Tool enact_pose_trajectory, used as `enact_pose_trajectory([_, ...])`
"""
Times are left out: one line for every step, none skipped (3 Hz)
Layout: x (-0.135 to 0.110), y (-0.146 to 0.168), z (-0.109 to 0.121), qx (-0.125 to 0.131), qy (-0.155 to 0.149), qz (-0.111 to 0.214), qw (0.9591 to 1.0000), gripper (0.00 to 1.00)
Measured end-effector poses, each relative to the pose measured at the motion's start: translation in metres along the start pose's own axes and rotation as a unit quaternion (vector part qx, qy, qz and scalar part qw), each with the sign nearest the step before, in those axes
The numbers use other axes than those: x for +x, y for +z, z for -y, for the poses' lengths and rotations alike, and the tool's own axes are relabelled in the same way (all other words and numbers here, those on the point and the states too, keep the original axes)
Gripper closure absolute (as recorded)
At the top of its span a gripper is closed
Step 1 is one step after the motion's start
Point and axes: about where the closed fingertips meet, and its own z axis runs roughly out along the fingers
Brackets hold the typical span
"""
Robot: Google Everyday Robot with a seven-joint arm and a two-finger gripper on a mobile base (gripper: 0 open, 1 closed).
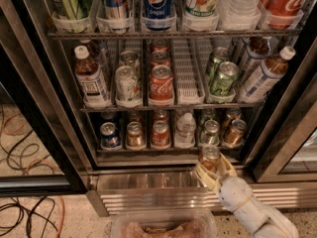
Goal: Pick orange can from bottom shelf of fridge
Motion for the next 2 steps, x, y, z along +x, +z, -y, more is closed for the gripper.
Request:
enact_pose_trajectory([-0.0067,-0.017,-0.0109,-0.048,0.011,-0.018,0.9986,1.0])
enact_pose_trajectory([-0.0049,-0.0187,-0.0155,-0.058,0.044,-0.024,0.9971,1.0])
